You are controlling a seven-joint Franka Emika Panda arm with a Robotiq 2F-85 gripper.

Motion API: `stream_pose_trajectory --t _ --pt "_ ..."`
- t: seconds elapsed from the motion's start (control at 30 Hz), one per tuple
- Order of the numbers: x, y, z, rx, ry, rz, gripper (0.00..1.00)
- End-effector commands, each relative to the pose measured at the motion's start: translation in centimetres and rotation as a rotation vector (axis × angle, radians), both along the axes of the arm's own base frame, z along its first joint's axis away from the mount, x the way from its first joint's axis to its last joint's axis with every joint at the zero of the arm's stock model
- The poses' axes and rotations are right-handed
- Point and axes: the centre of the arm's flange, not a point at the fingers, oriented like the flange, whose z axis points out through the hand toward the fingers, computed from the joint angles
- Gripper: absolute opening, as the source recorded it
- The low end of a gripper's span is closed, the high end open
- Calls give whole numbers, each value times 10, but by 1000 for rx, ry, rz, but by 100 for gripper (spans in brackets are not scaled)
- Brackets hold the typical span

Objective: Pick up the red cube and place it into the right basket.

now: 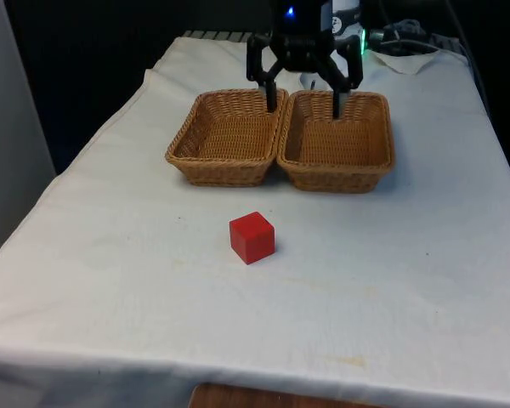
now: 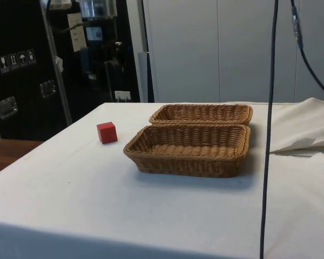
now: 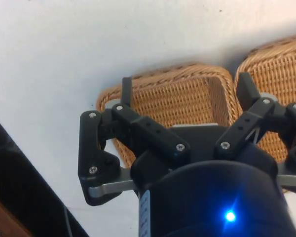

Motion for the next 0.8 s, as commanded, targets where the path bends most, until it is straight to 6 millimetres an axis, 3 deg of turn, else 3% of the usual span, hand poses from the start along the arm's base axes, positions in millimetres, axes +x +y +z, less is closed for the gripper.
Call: stream_pose_trajectory --t 0.0,0.77 --pt "2 -2 -5 8 -7 -14 100" --pt "17 -19 -74 31 -31 -123 100"
